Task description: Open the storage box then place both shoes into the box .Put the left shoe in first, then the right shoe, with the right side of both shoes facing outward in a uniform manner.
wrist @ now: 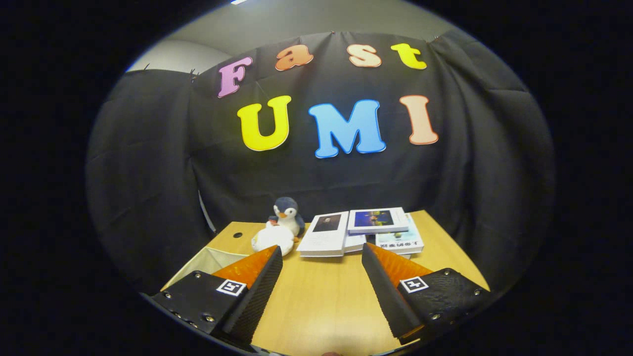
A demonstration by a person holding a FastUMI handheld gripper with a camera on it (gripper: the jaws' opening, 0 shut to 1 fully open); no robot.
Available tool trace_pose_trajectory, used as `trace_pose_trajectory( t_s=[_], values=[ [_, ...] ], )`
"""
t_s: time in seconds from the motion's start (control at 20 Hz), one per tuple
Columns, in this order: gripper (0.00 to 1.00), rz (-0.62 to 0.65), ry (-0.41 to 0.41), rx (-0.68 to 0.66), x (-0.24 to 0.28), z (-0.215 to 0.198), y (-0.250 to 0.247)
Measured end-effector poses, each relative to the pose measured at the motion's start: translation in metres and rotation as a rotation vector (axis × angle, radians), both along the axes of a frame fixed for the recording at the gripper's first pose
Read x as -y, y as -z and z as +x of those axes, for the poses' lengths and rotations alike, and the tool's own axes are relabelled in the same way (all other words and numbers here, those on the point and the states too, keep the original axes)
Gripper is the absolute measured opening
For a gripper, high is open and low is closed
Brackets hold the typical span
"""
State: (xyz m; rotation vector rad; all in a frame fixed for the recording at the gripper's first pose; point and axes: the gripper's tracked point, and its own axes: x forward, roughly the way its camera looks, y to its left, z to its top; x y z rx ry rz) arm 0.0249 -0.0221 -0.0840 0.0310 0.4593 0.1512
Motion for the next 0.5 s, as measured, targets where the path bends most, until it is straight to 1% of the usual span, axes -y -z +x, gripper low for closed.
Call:
trace_pose_trajectory(
  t_s=[0.1,0.25,0.5],
  values=[
    [0.98,-0.073,0.024,0.050,0.018,-0.004,-0.002],
    [0.98,-0.117,0.044,0.084,0.032,-0.009,-0.003],
    [0.98,-0.051,0.068,0.109,0.037,-0.009,-0.013]
  ],
)
